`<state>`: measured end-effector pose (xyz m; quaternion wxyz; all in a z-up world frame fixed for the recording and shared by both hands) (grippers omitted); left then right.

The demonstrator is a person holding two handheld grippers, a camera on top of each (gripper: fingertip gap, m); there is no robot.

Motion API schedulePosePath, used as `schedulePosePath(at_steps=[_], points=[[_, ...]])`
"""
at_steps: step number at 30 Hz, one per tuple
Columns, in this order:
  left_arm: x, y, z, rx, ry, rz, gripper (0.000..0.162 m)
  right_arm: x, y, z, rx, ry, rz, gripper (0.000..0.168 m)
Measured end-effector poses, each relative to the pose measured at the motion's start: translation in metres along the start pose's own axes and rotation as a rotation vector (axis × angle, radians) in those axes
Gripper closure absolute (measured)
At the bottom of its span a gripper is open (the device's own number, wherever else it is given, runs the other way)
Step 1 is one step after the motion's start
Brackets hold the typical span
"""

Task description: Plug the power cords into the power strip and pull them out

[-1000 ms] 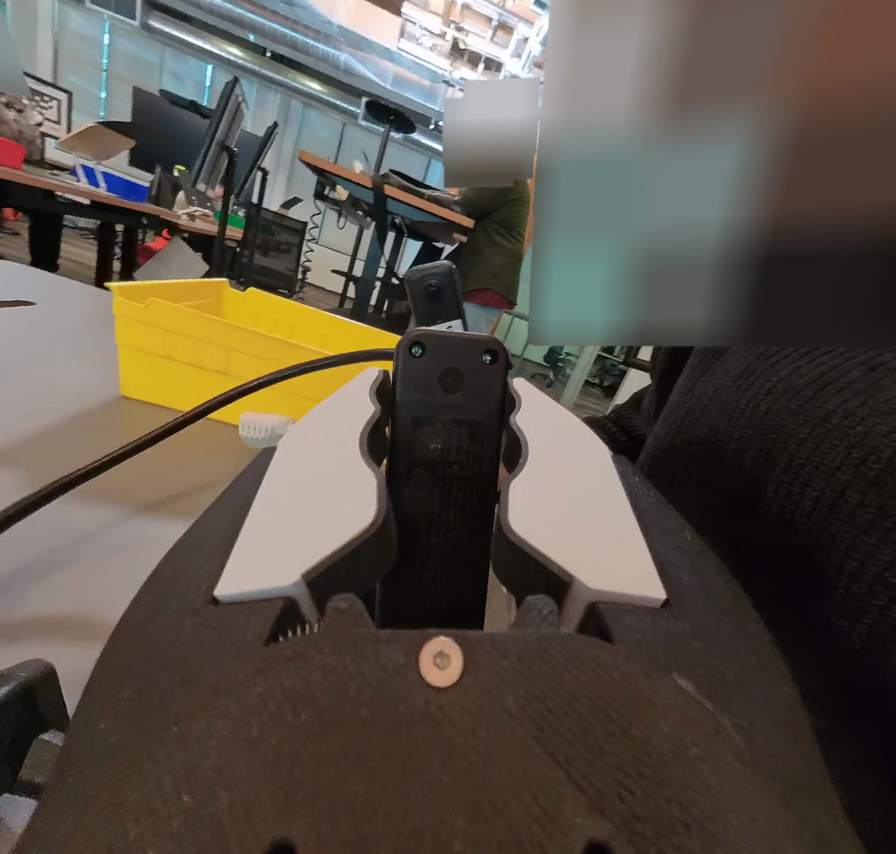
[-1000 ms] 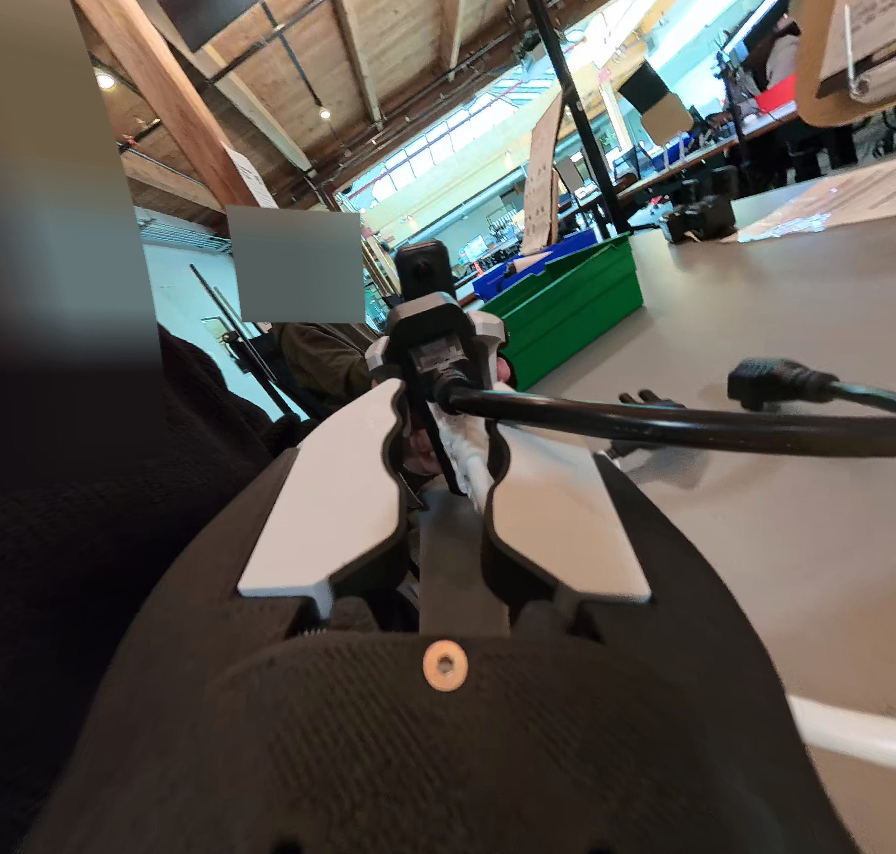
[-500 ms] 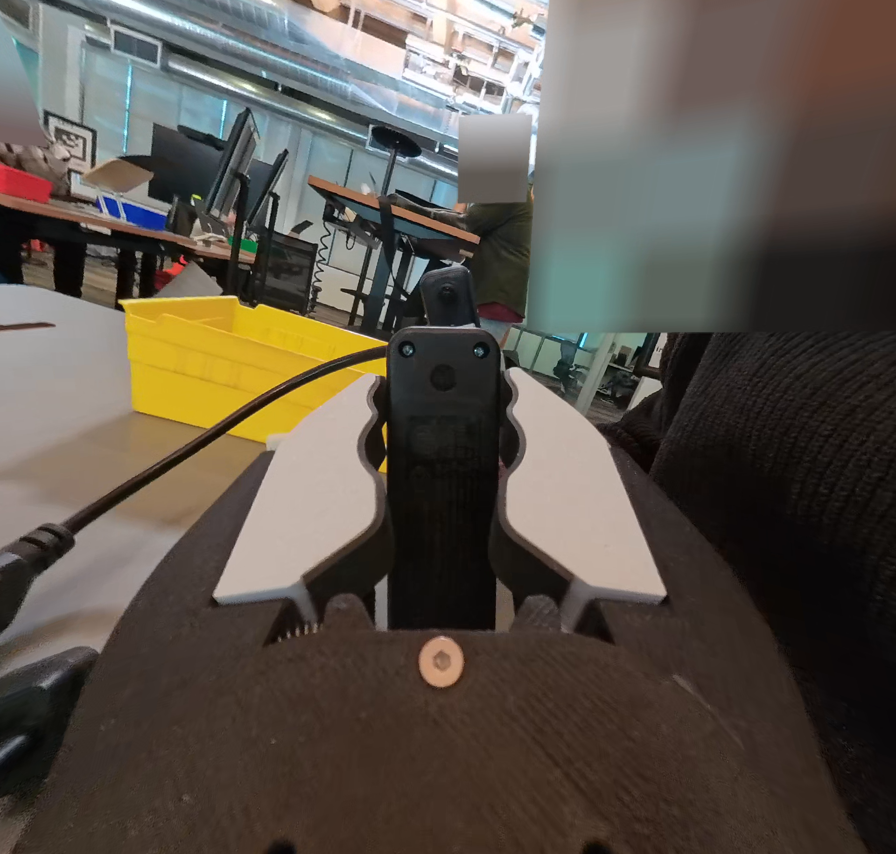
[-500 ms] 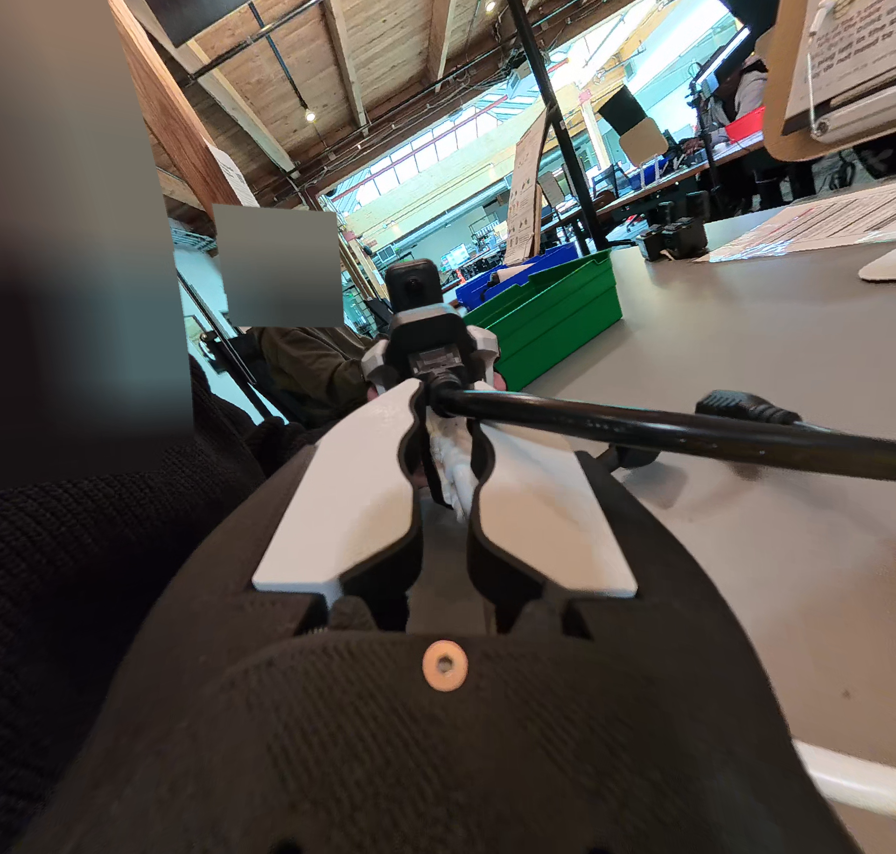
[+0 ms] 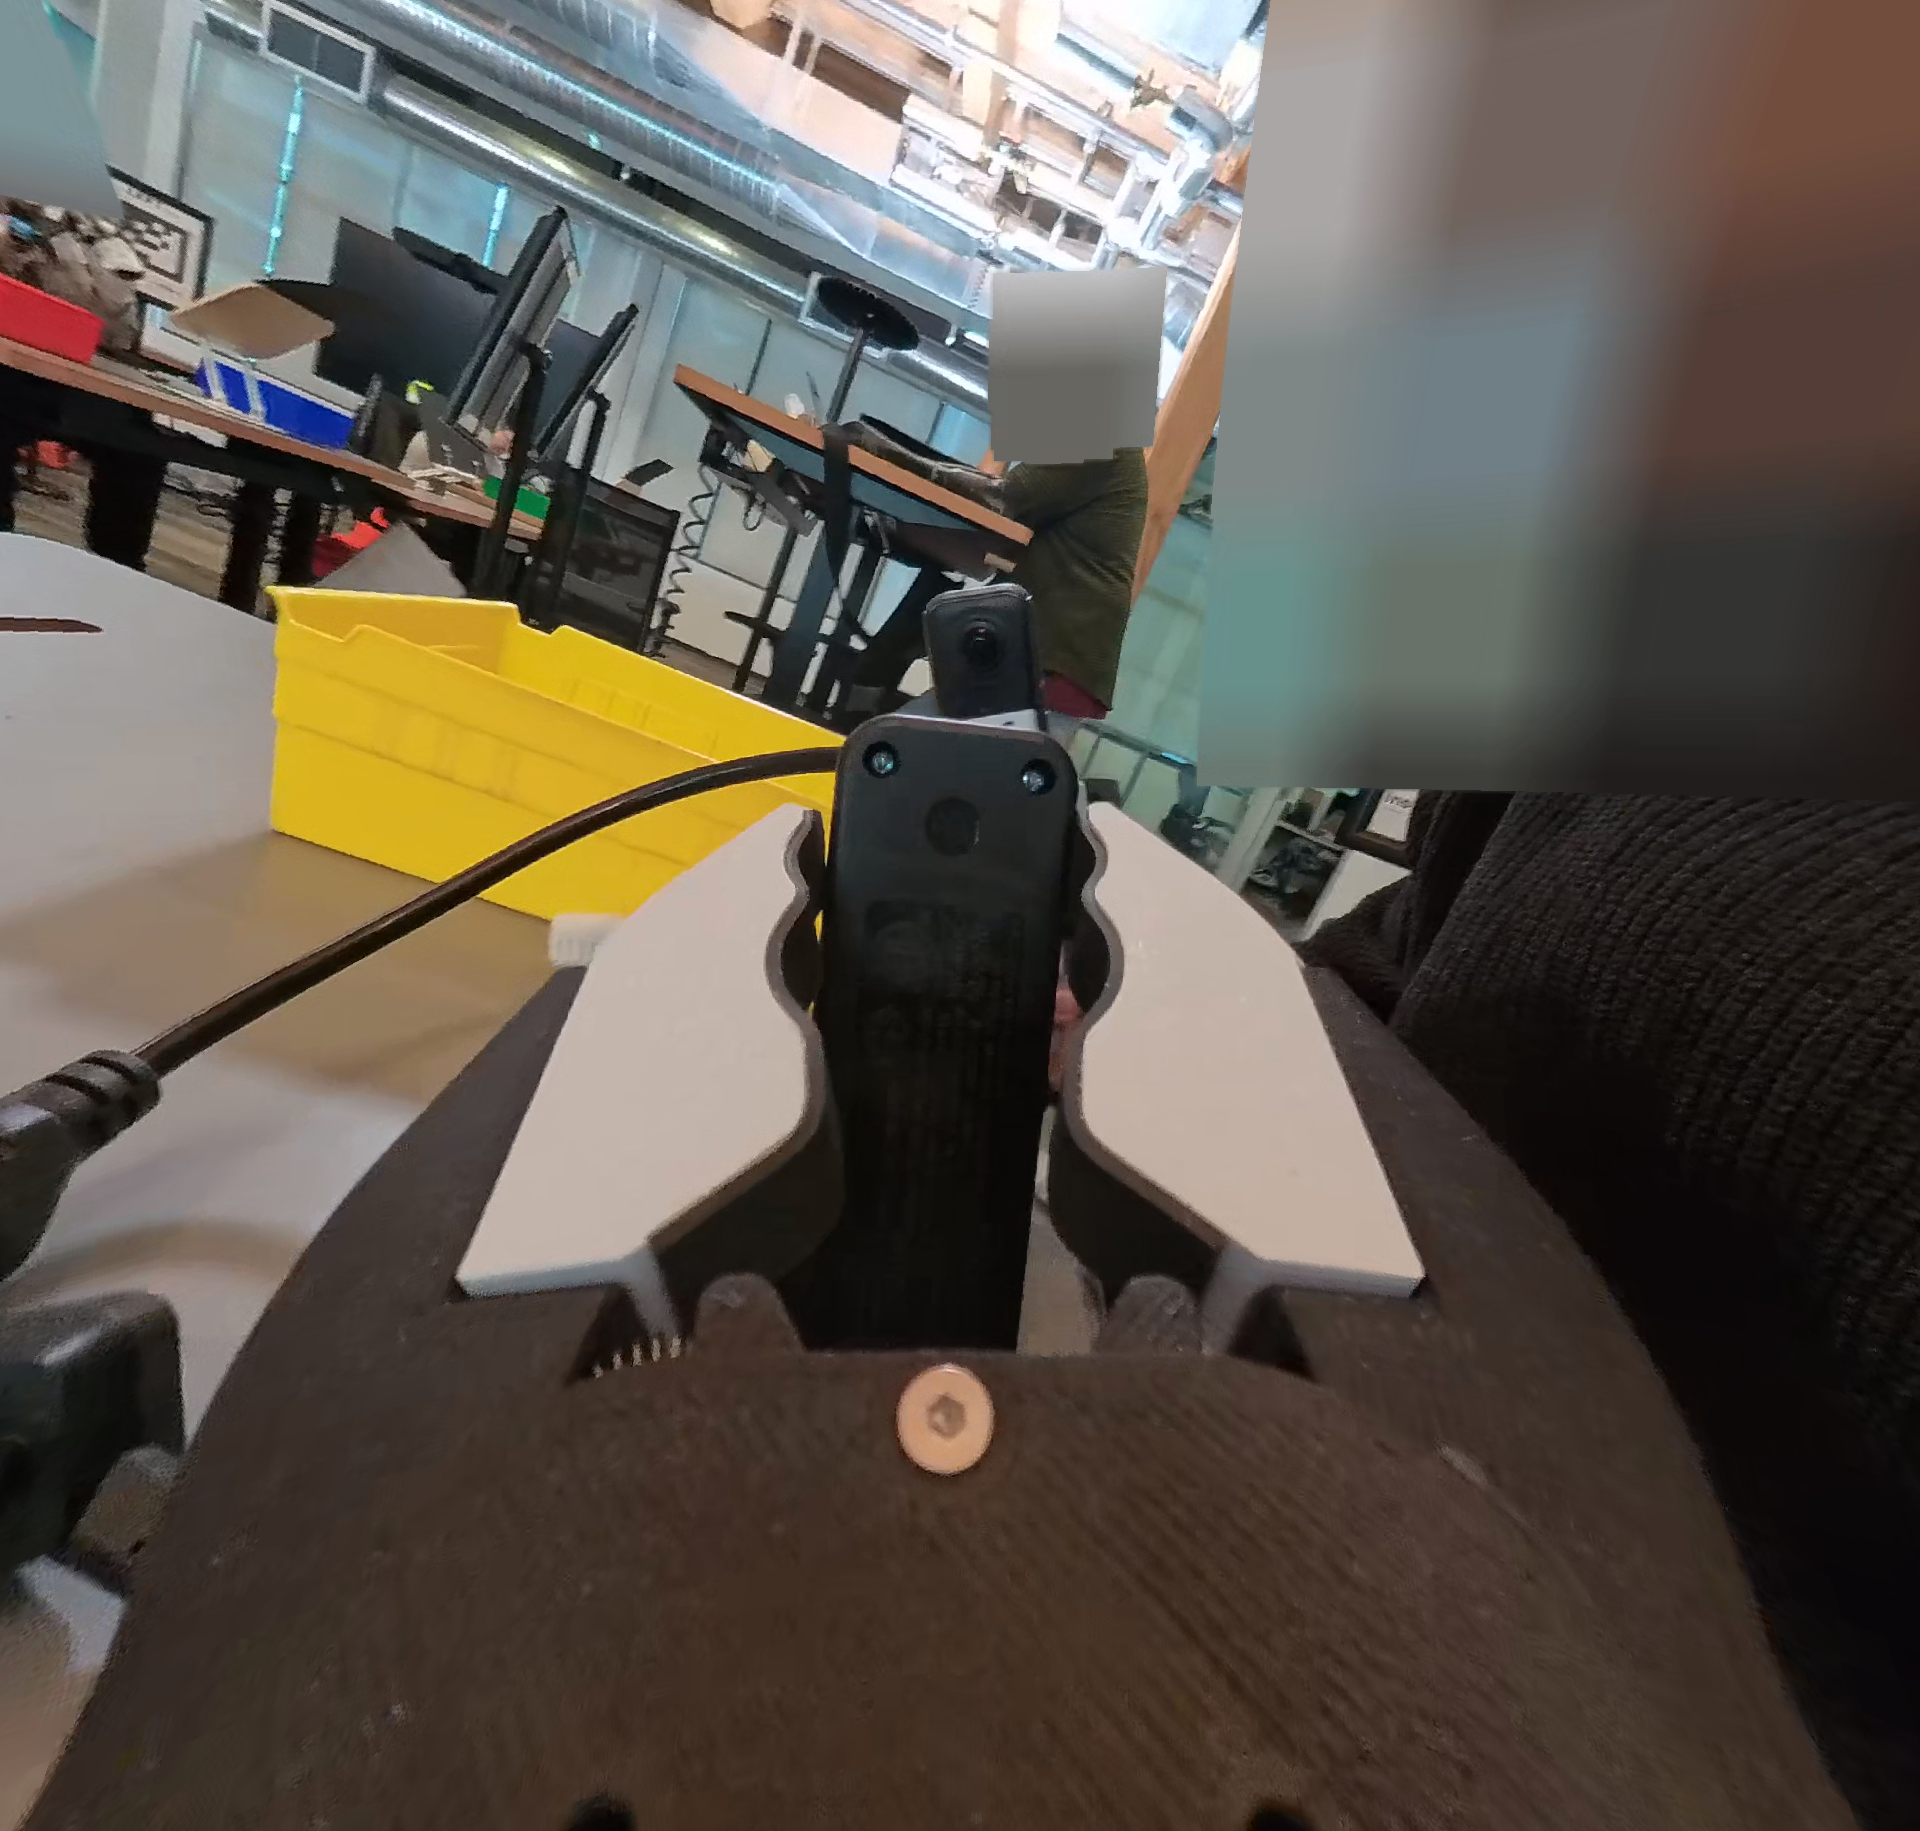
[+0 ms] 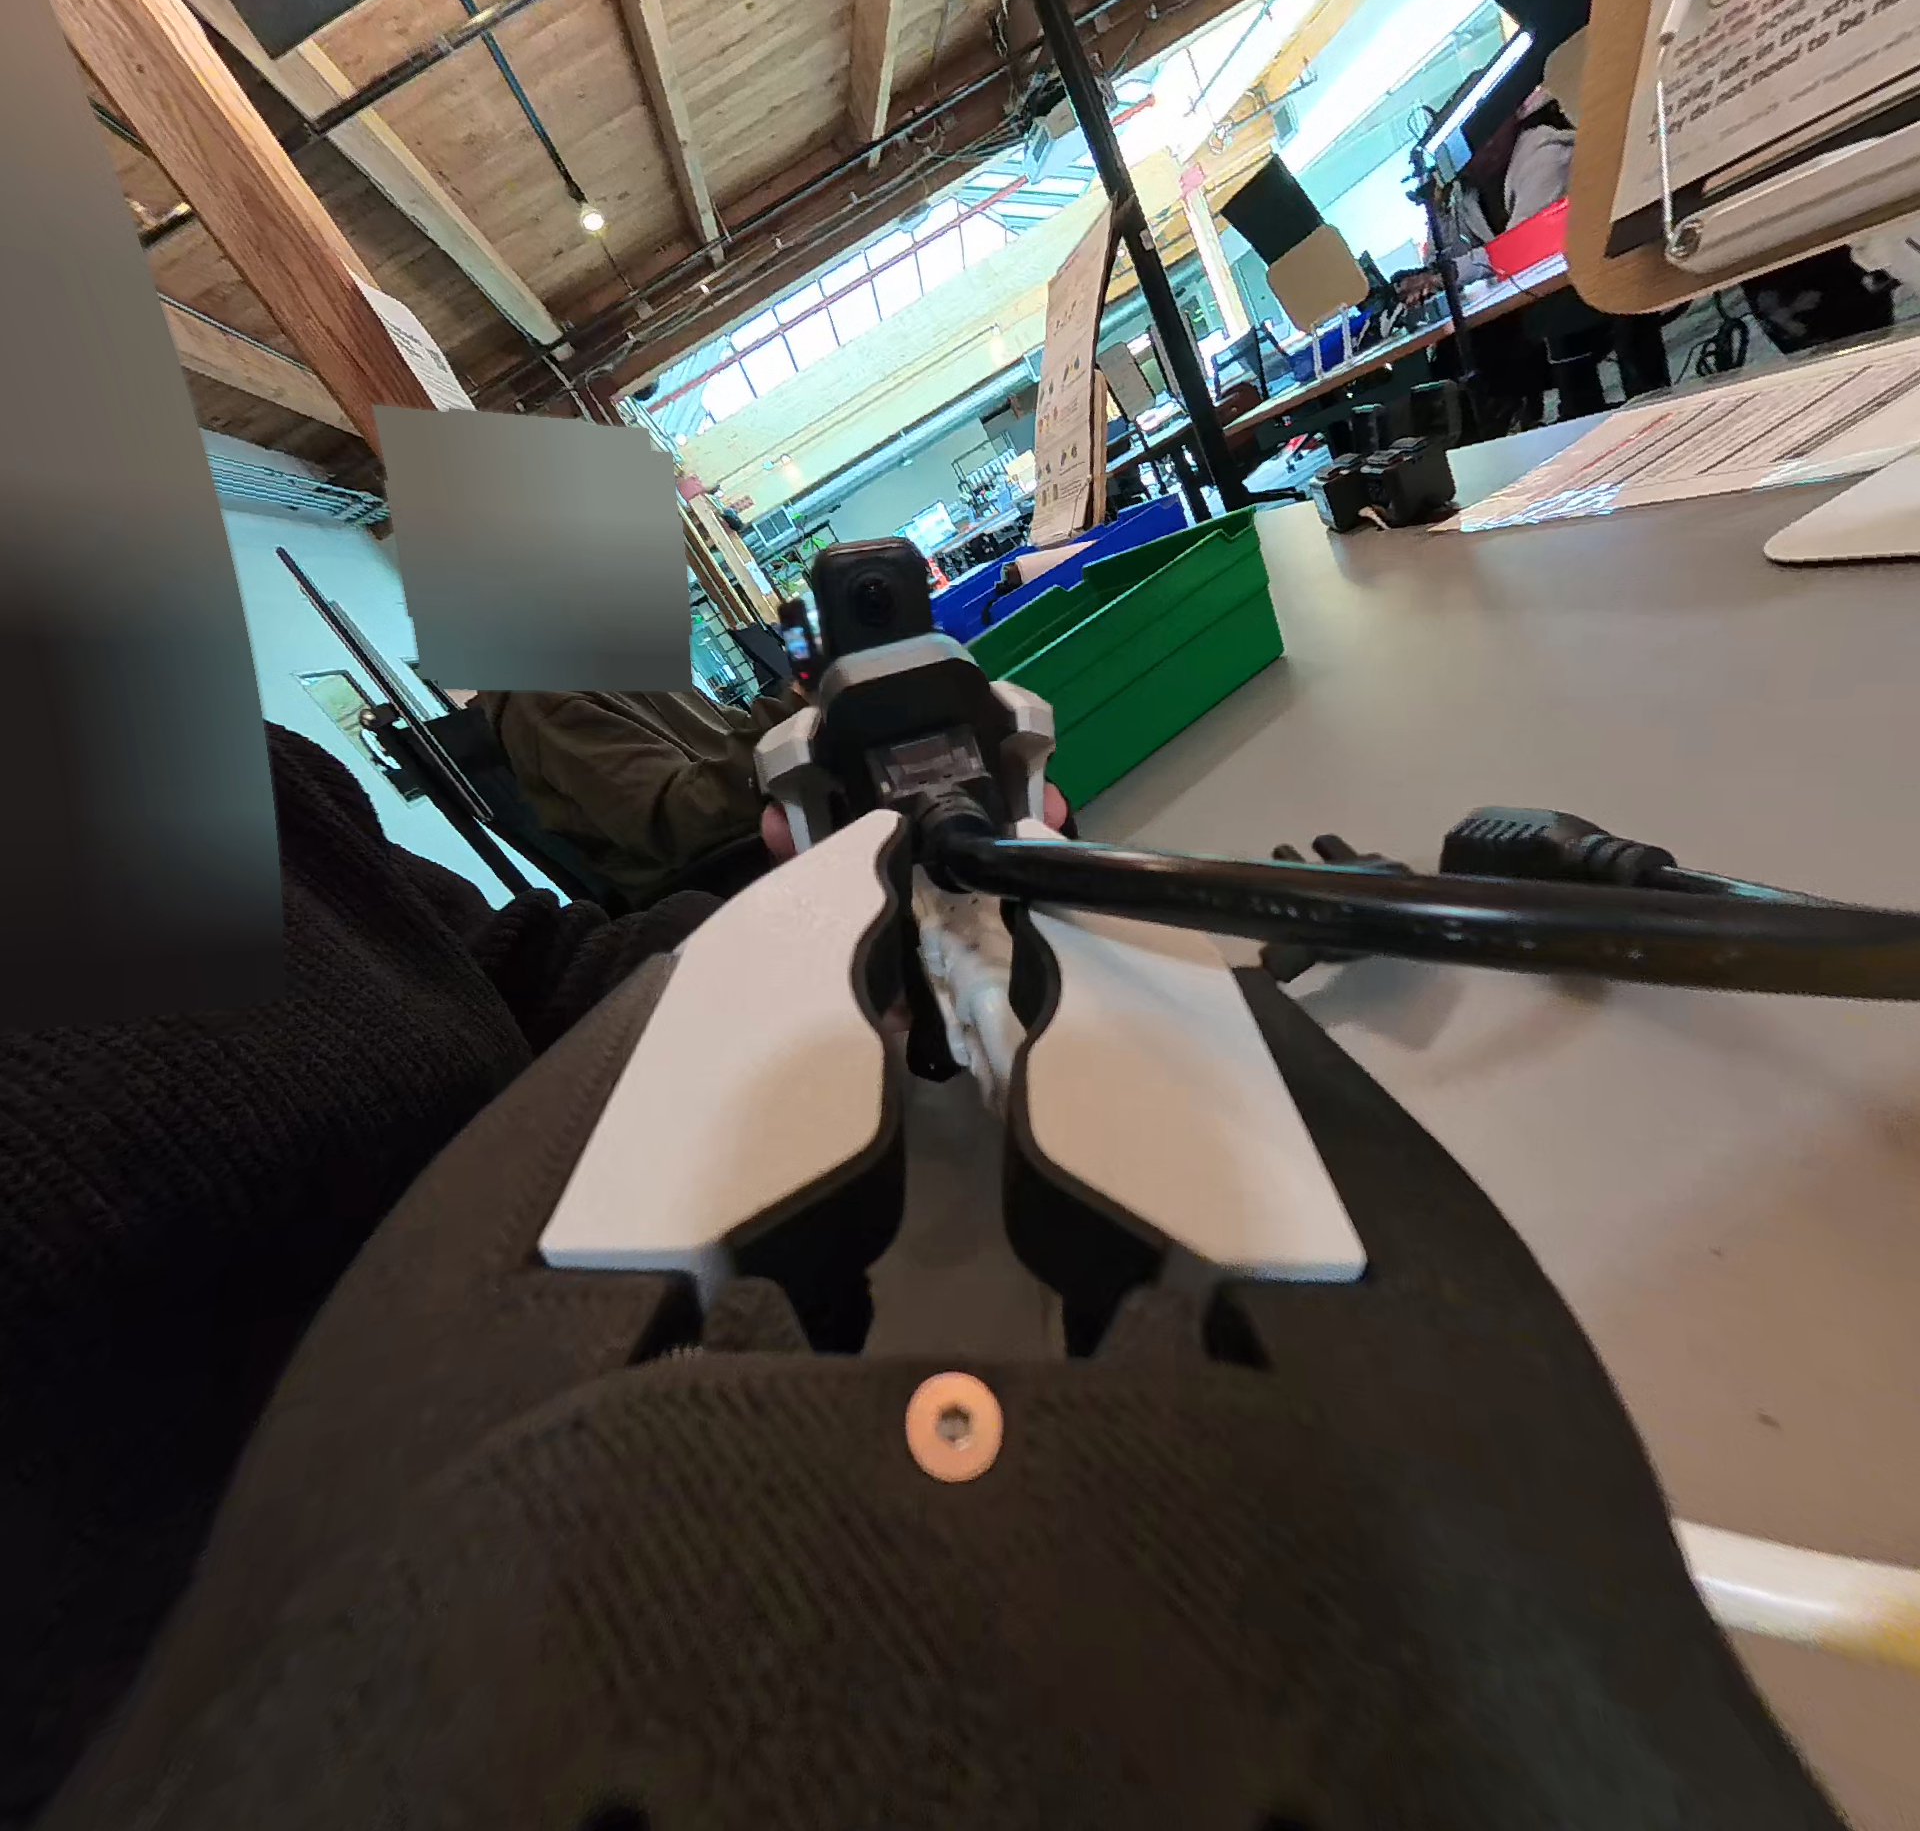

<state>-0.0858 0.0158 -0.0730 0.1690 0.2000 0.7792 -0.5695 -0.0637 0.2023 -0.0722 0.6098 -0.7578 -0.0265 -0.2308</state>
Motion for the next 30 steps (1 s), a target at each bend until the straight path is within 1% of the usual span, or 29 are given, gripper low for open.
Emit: schedulePosePath(at_steps=[3,8,10,12,14,16,18,21,25,26,27,30], points=[[0.001,0.0,0.0,0.002,-0.03,-0.027,0.114,-0.001,0.002,-0.001,0.016,0.024,0.01,0.152],[0.004,0.002,-0.001,-0.001,0.017,0.053,0.101,-0.003,0.003,-0.002,0.049,0.015,0.008,0.152],[0.006,0.001,0.0,0.012,-0.035,0.022,0.092,-0.001,0.002,-0.001,0.077,0.02,0.051,0.152],[0.008,-0.006,0.006,-0.03,-0.112,-0.051,0.088,-0.001,0.002,-0.001,0.106,0.042,0.103,0.151],[0.01,-0.013,0.013,-0.067,-0.143,-0.079,0.082,-0.002,0.003,-0.001,0.127,0.064,0.128,0.152],[0.012,-0.013,0.014,-0.051,-0.169,-0.081,0.073,-0.003,0.004,-0.001,0.138,0.089,0.144,0.152],[0.012,-0.009,0.01,-0.016,-0.181,-0.094,0.071,-0.003,0.005,-0.002,0.157,0.116,0.168,0.154],[0.008,-0.001,0.002,0.051,-0.177,-0.134,0.074,-0.002,0.006,-0.003,0.175,0.13,0.197,0.156],[0.008,0.01,-0.004,0.18,-0.15,-0.137,0.102,-0.001,0.008,-0.004,0.179,0.123,0.198,0.156],[0.009,0.011,-0.005,0.195,-0.154,-0.133,0.106,-0.001,0.008,-0.004,0.18,0.12,0.201,0.156],[0.009,0.011,-0.004,0.2,-0.156,-0.136,0.109,-0.001,0.008,-0.005,0.182,0.12,0.205,0.156],[0.009,0.01,-0.003,0.228,-0.169,-0.158,0.109,0.0,0.008,-0.005,0.198,0.165,0.249,0.156]])
Point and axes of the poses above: each gripper's, where its closed fingertips meet, z back along the fingers, y out of its underside, x = y × z across the jaws, the point moved 8 cm from there along z, back along the fingers, and after that the axes turned 7 degrees about z, right-handed, at the moved point
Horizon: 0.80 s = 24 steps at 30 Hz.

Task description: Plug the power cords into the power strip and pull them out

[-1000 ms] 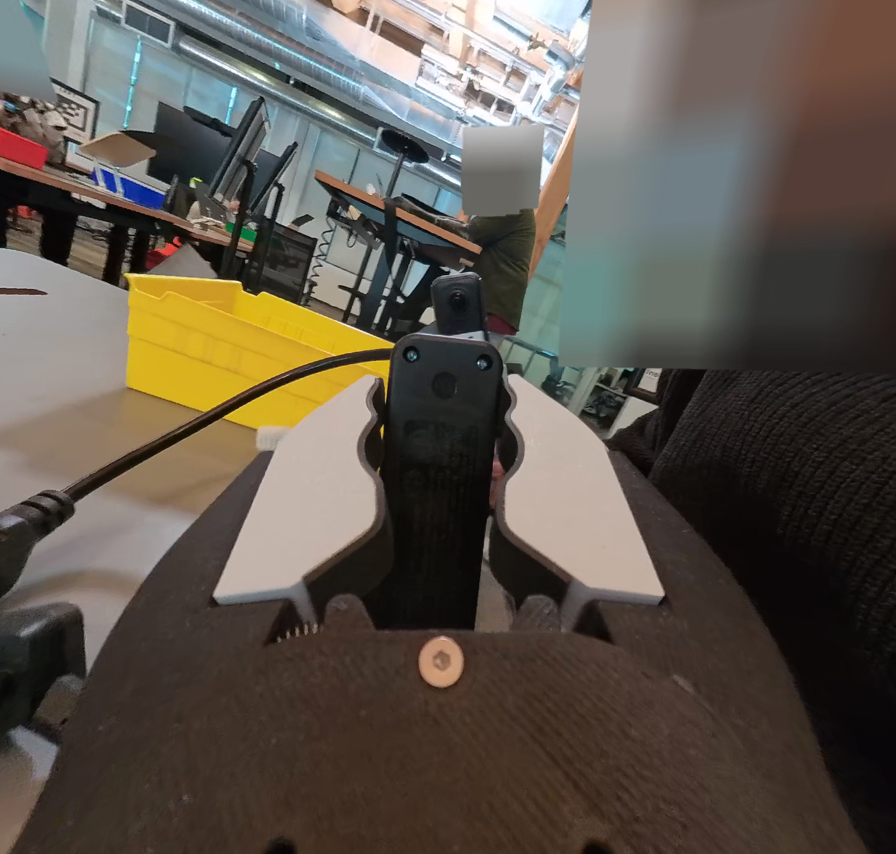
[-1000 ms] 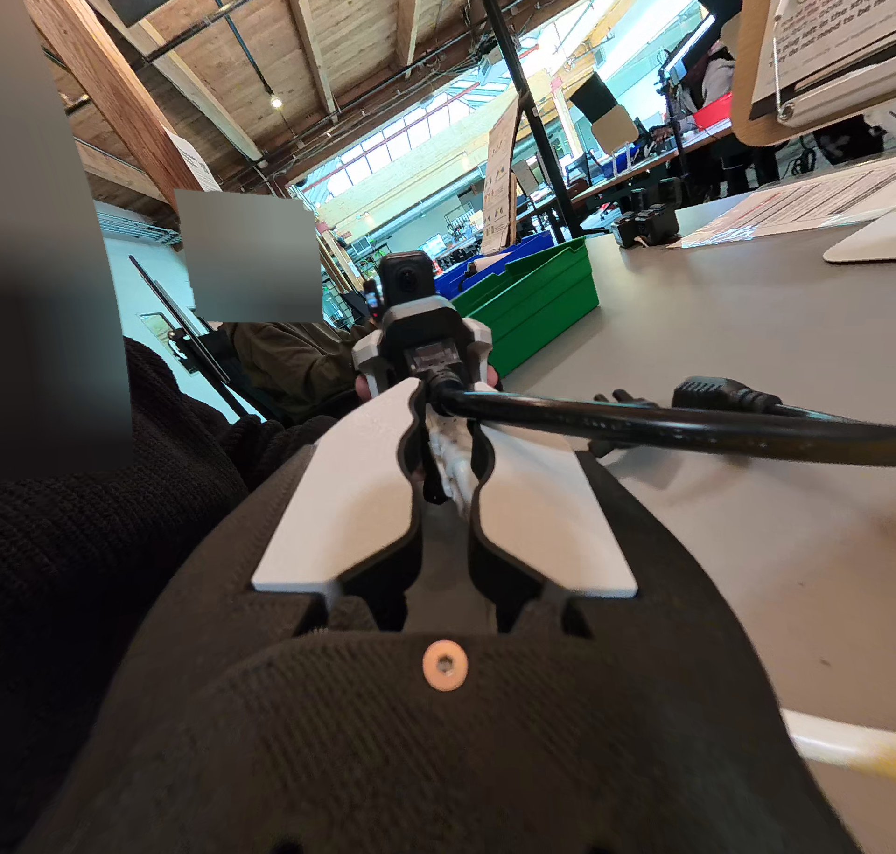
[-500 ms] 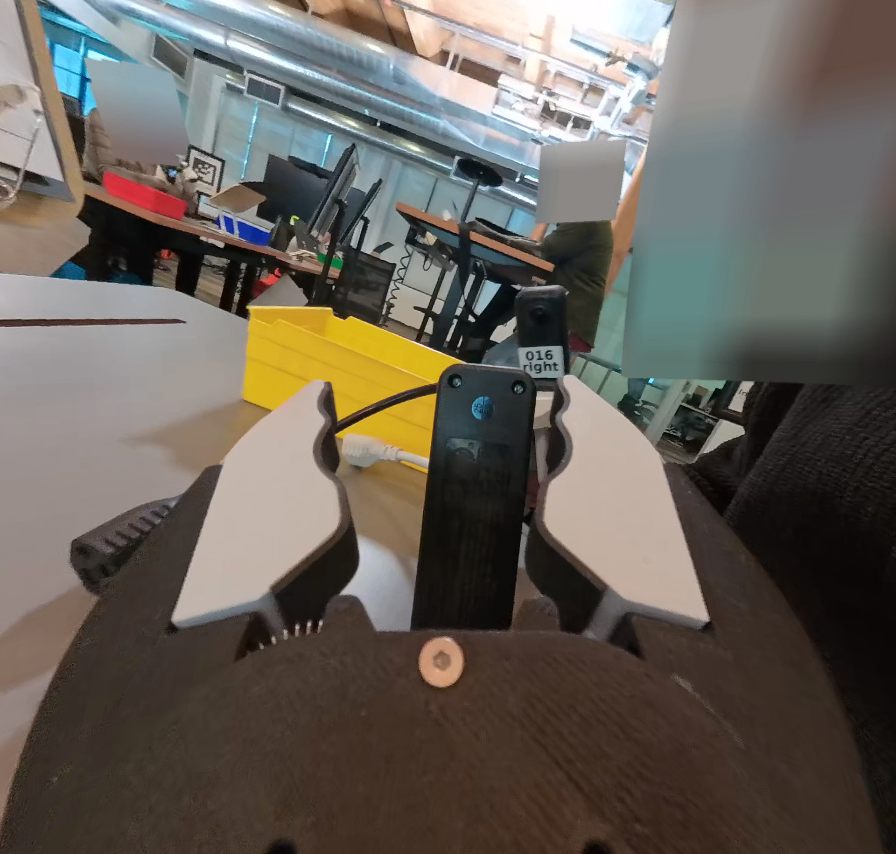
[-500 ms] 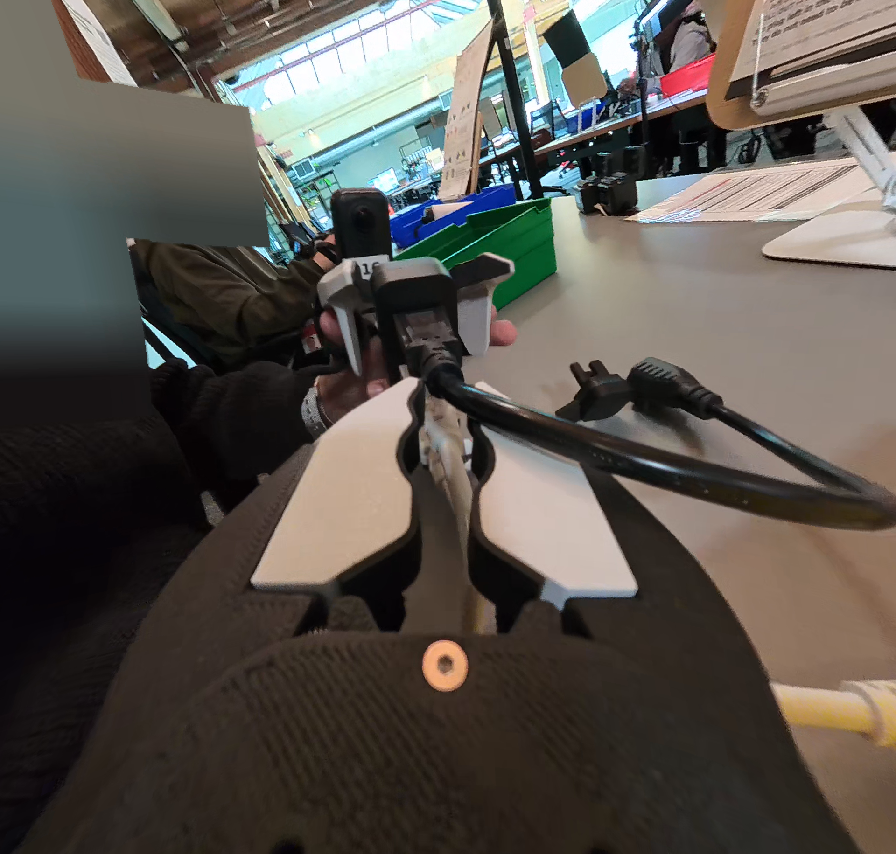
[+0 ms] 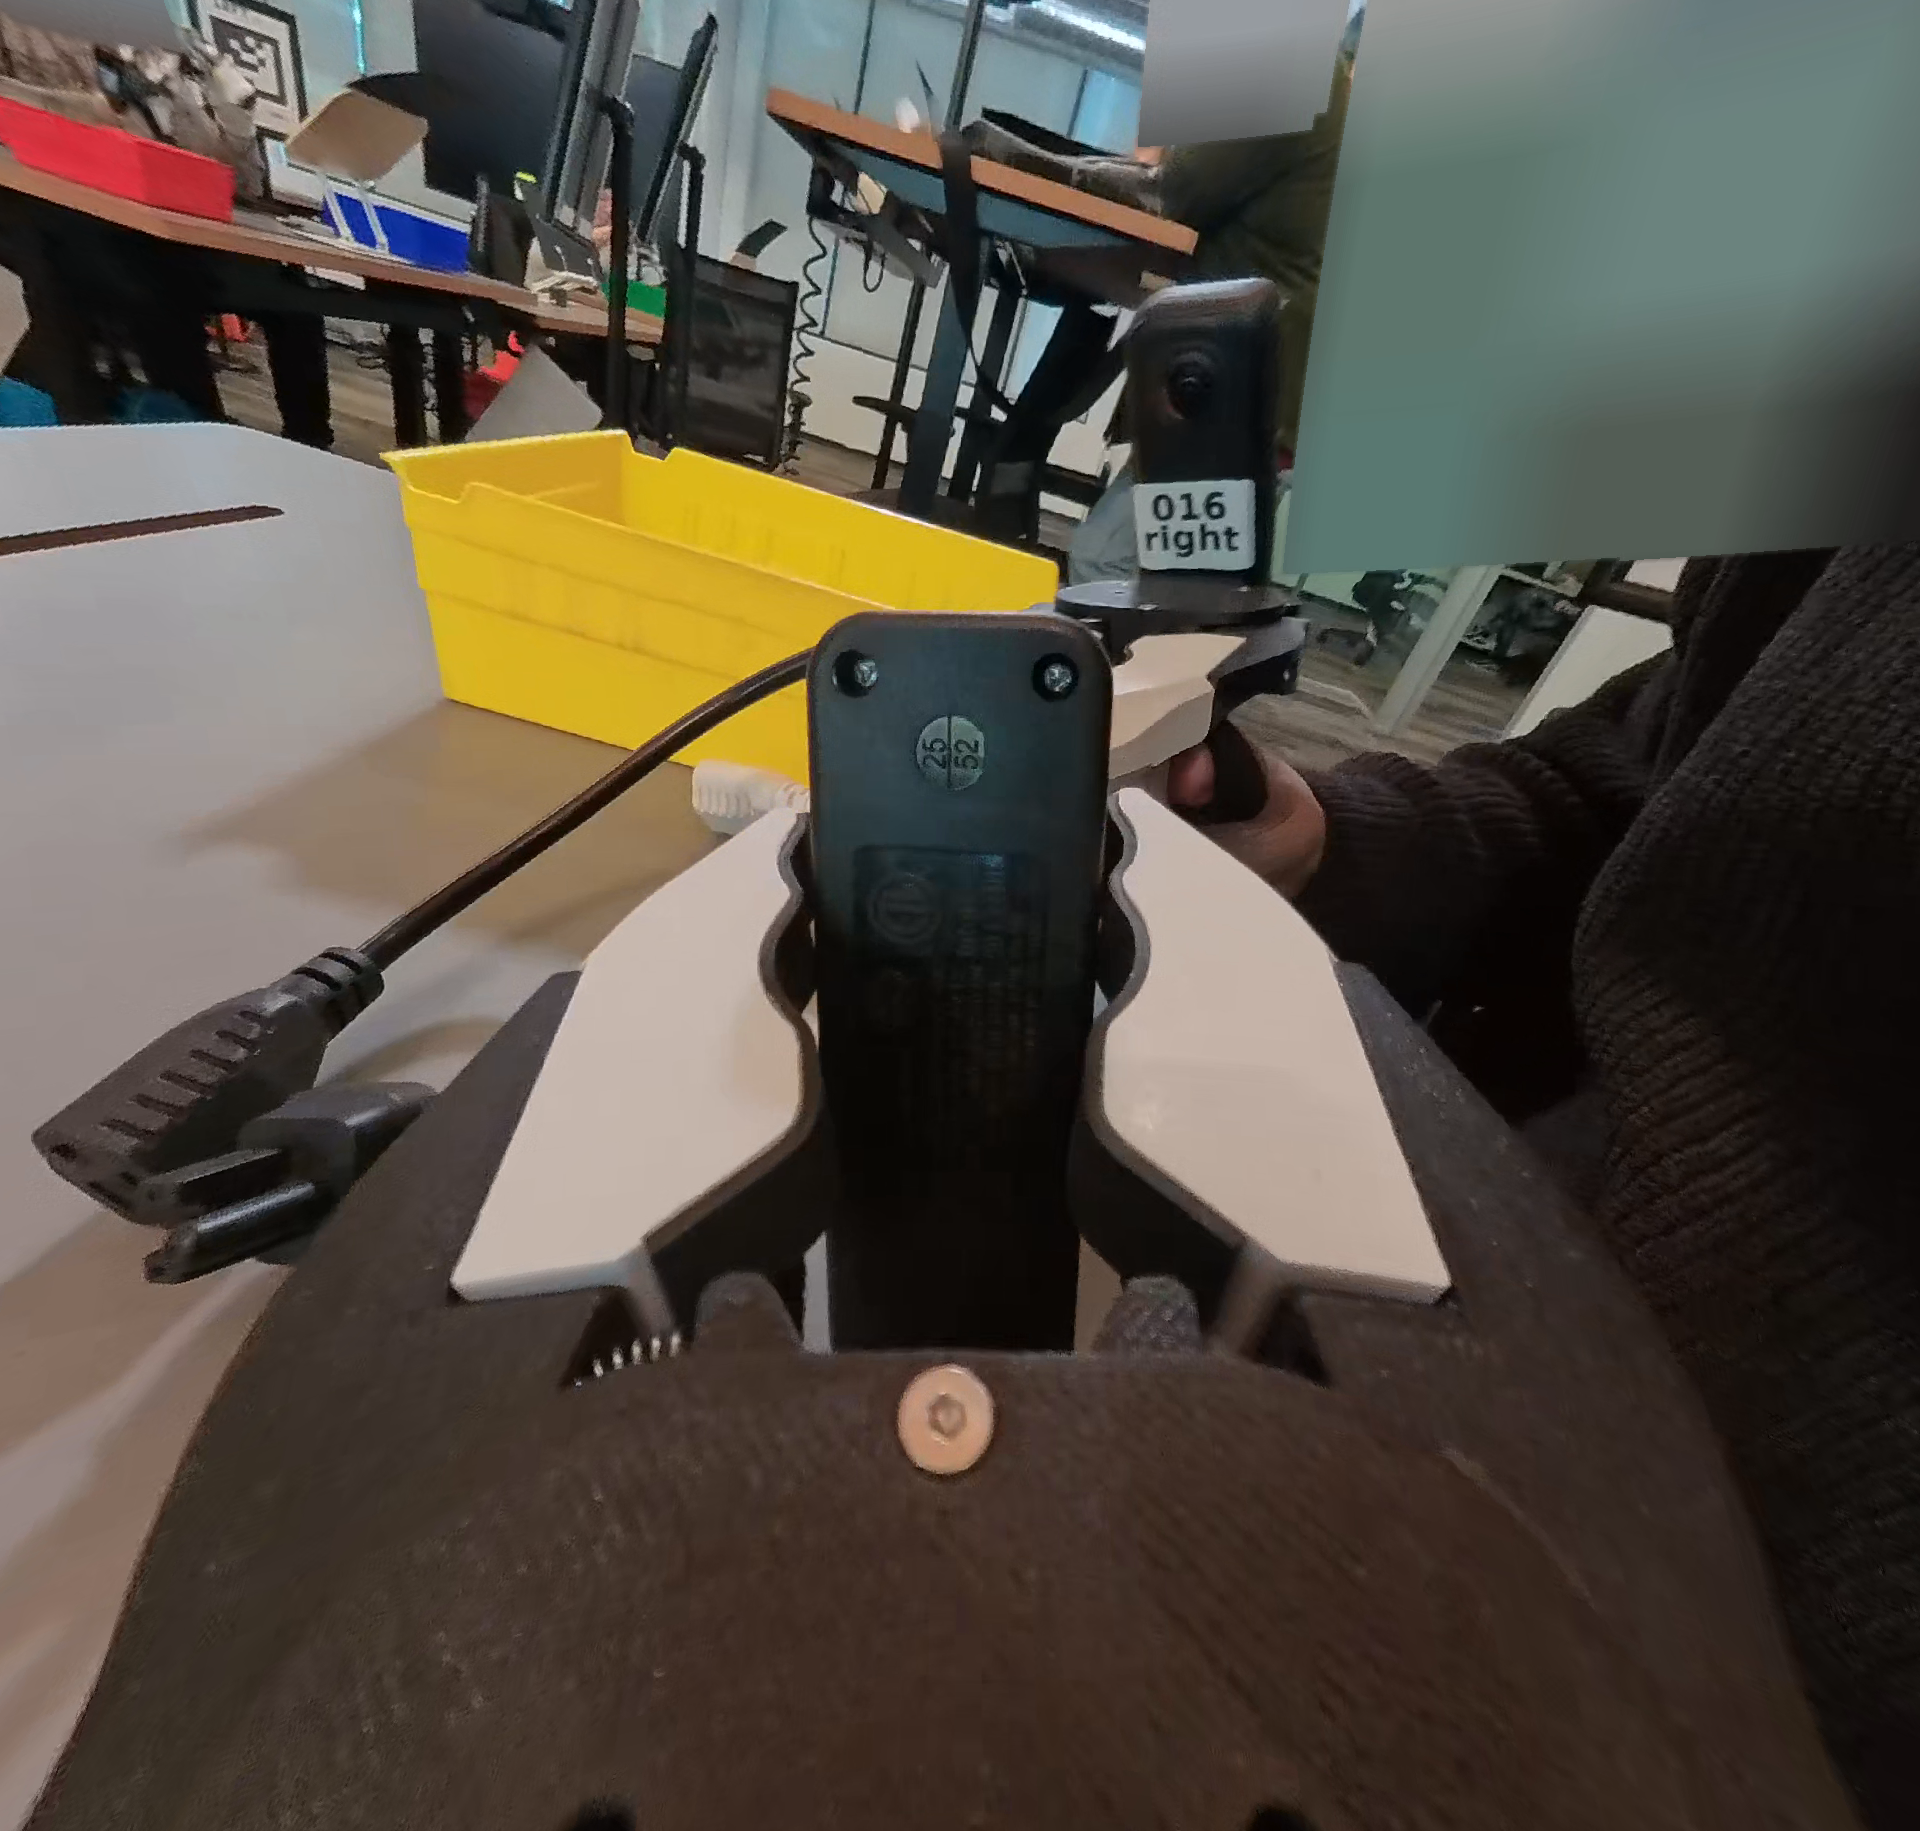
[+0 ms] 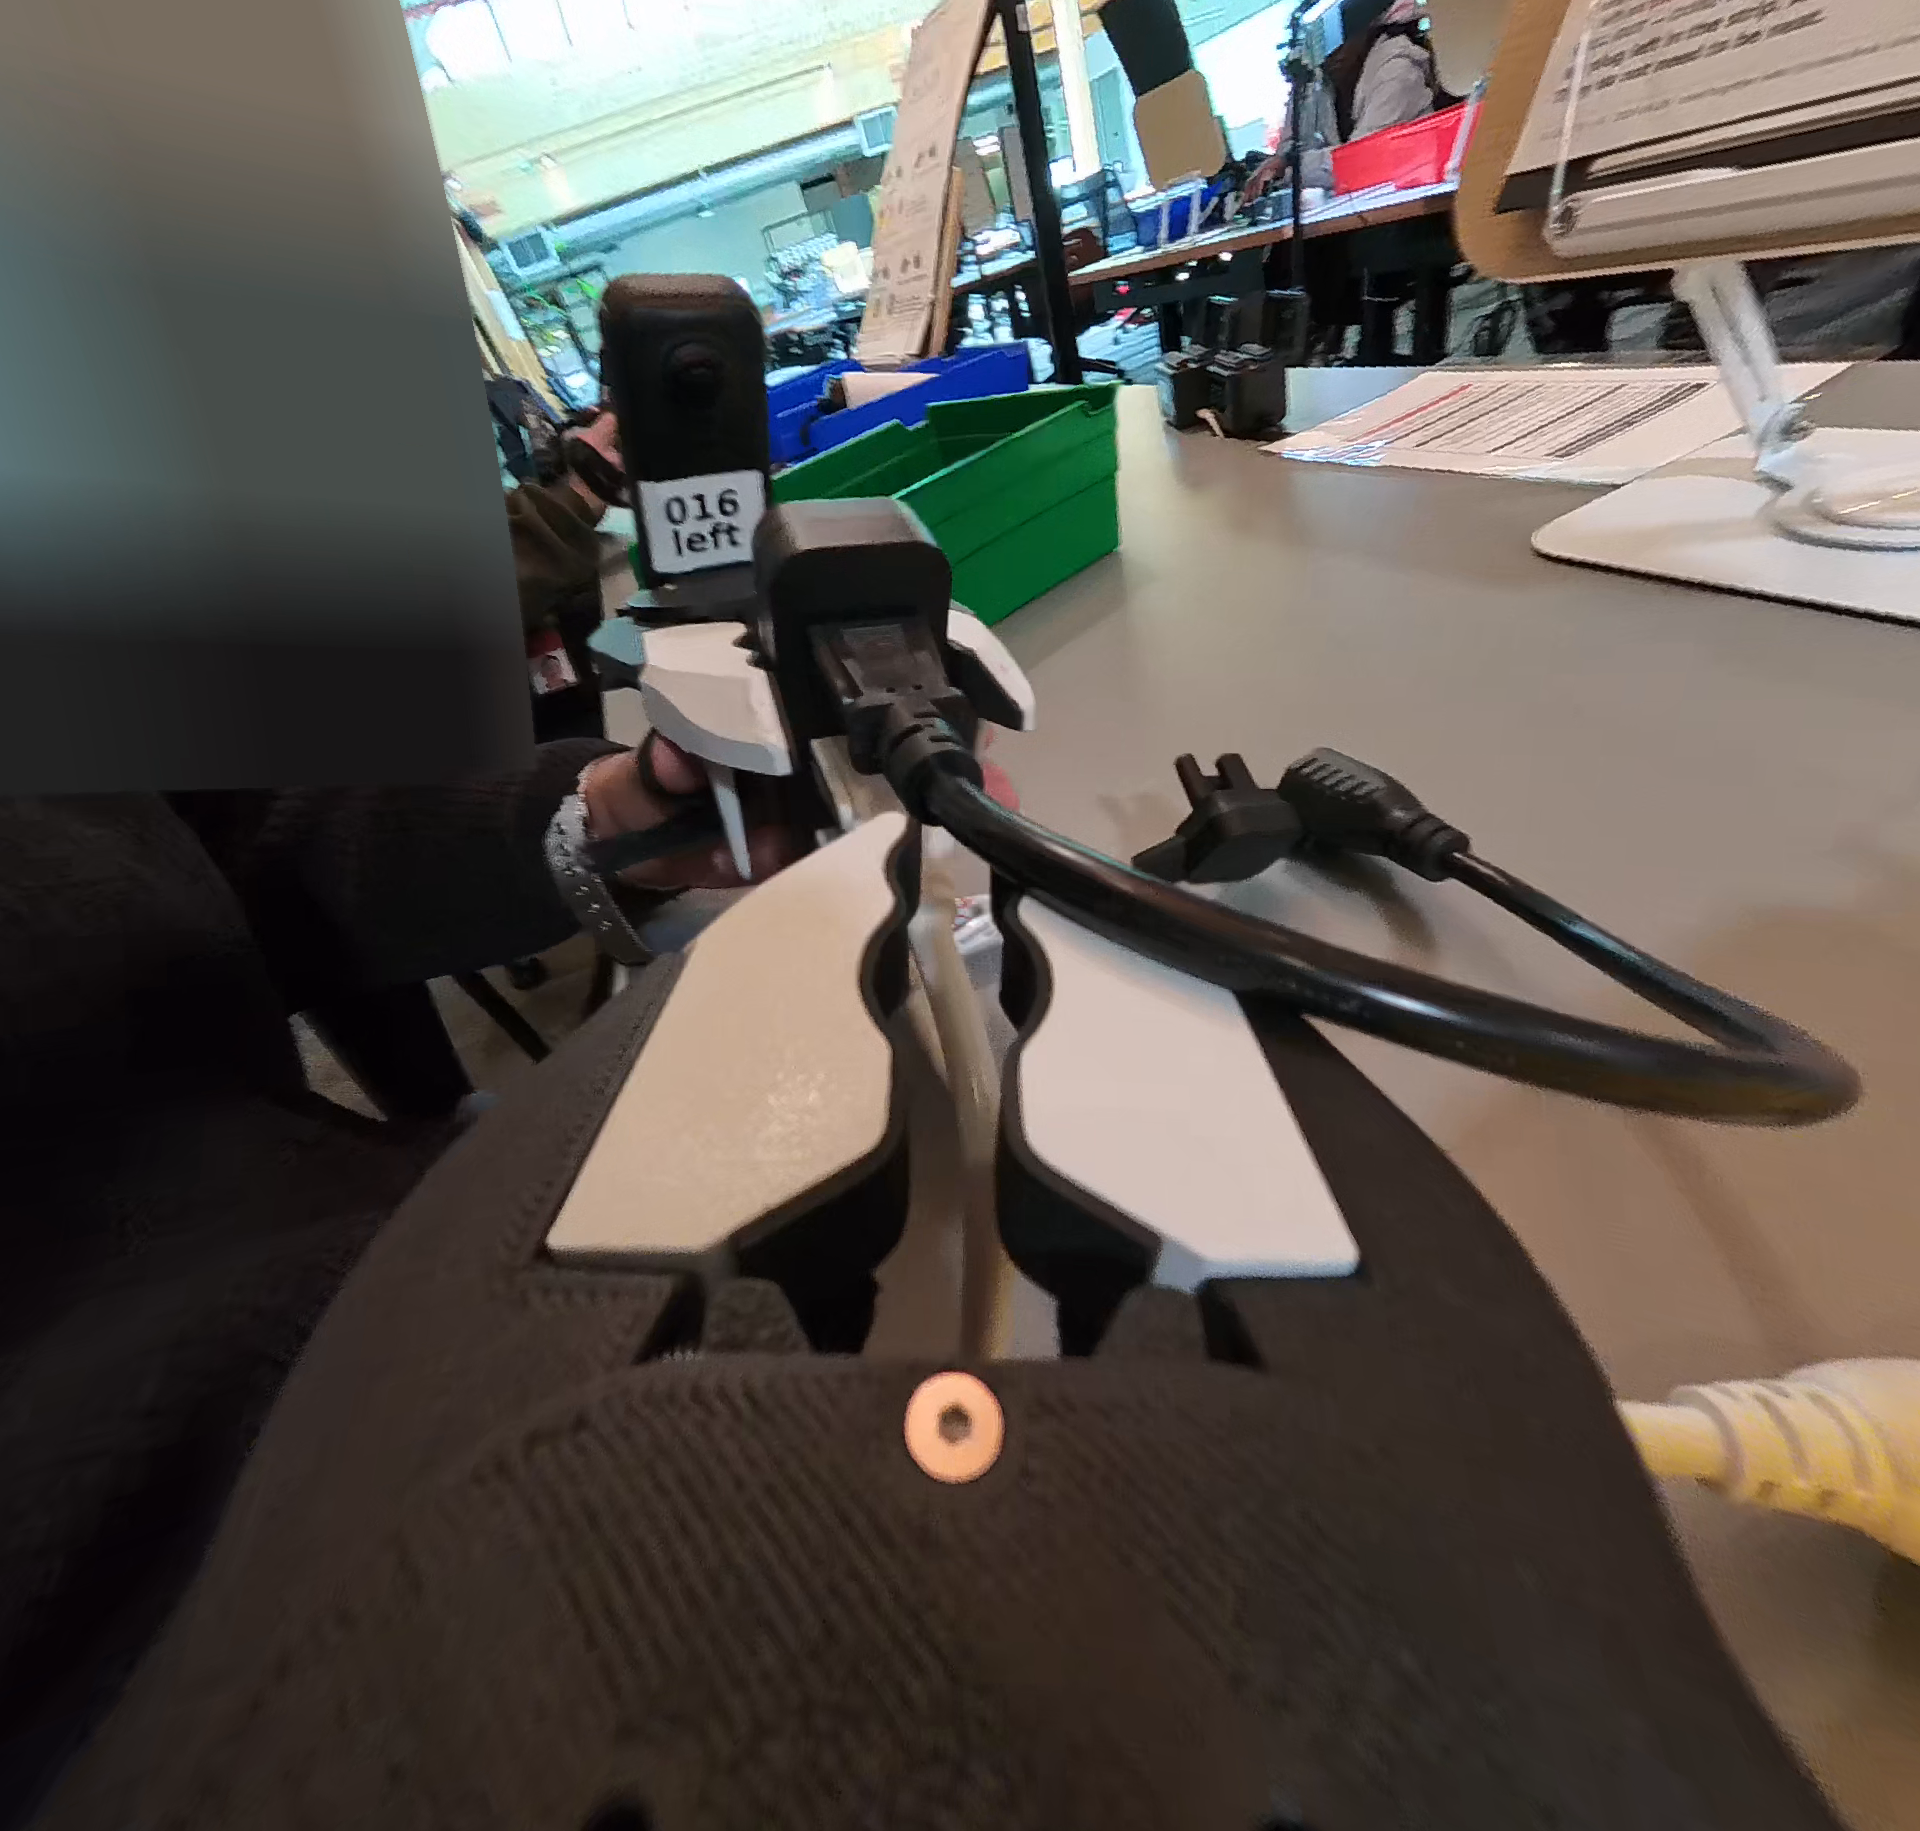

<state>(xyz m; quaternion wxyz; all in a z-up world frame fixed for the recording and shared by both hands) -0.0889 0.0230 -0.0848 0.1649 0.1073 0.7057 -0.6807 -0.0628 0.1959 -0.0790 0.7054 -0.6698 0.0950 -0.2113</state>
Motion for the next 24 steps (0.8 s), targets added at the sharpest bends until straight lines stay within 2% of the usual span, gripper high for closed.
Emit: schedulePosePath(at_steps=[5,8,11,16,20,24], points=[[0.004,-0.005,0.005,-0.065,-0.035,0.037,0.11,-0.006,-0.003,0.009,0.025,0.16,0.104,0.161],[0.014,-0.008,0.013,-0.114,-0.071,0.105,0.11,-0.01,-0.007,0.015,-0.028,0.191,0.087,0.161],[0.019,-0.007,0.016,-0.083,-0.097,0.107,0.11,-0.013,-0.015,0.025,-0.122,0.223,0.084,0.158],[0.011,-0.002,0.007,0.007,-0.087,0.023,0.11,-0.012,-0.008,0.015,-0.082,0.137,0.044,0.139],[0.007,0.002,0.002,0.075,-0.073,-0.029,0.11,-0.007,-0.006,0.009,-0.012,0.168,0.162,0.137],[0.007,0.004,0.003,0.103,-0.034,-0.036,0.11,-0.003,0.001,0.0,0.04,0.075,0.138,0.131]])
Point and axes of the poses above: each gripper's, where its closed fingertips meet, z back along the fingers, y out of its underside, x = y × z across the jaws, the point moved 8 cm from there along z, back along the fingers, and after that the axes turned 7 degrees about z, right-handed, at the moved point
